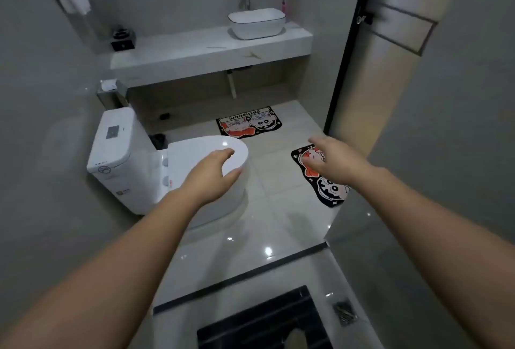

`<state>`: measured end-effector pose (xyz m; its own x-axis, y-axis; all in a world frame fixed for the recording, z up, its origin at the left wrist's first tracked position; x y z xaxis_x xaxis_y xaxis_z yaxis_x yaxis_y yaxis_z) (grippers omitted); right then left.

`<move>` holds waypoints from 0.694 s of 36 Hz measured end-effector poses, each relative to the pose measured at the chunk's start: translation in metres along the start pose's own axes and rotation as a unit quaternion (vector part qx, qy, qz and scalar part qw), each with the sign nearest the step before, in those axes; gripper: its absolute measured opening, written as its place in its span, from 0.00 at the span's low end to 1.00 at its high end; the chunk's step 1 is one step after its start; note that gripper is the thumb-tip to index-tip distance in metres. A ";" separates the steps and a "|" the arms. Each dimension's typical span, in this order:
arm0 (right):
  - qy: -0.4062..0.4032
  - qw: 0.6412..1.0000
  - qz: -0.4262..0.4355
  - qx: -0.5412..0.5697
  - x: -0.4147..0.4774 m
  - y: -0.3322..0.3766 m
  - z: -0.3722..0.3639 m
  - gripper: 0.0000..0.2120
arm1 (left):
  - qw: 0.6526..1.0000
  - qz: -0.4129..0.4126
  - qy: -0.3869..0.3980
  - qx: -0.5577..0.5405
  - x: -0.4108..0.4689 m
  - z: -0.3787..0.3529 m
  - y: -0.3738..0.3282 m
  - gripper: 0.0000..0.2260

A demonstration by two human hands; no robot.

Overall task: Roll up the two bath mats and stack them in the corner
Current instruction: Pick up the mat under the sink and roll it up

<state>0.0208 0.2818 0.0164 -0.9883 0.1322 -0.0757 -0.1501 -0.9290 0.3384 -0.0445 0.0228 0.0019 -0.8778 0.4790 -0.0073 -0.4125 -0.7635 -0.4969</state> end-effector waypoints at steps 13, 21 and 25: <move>0.033 0.999 0.015 0.016 0.100 -0.011 -0.009 0.30 | 0.994 0.098 0.030 -0.043 0.054 -0.036 0.042 0.24; 0.058 0.997 -0.034 0.026 0.165 -0.036 -0.030 0.29 | 0.995 0.079 0.054 -0.026 0.153 -0.038 0.069 0.24; 0.088 0.994 -0.063 0.011 0.198 -0.042 -0.039 0.32 | 0.996 0.050 0.071 -0.020 0.212 -0.035 0.077 0.24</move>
<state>-0.1681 0.3331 -0.0495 -0.9421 0.1817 -0.2817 -0.2745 -0.9006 0.3370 -0.2538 0.0801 -0.0684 -0.8697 0.4599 -0.1791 -0.3126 -0.7941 -0.5212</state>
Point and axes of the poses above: each hand's wrist, its own x-axis towards the middle knuckle, its own z-axis out of the back of the hand, y = z × x, the point moved 5 cm from there along x, towards the middle knuckle, and after that the axes turned 3 degrees about y, right-handed, at the moved point
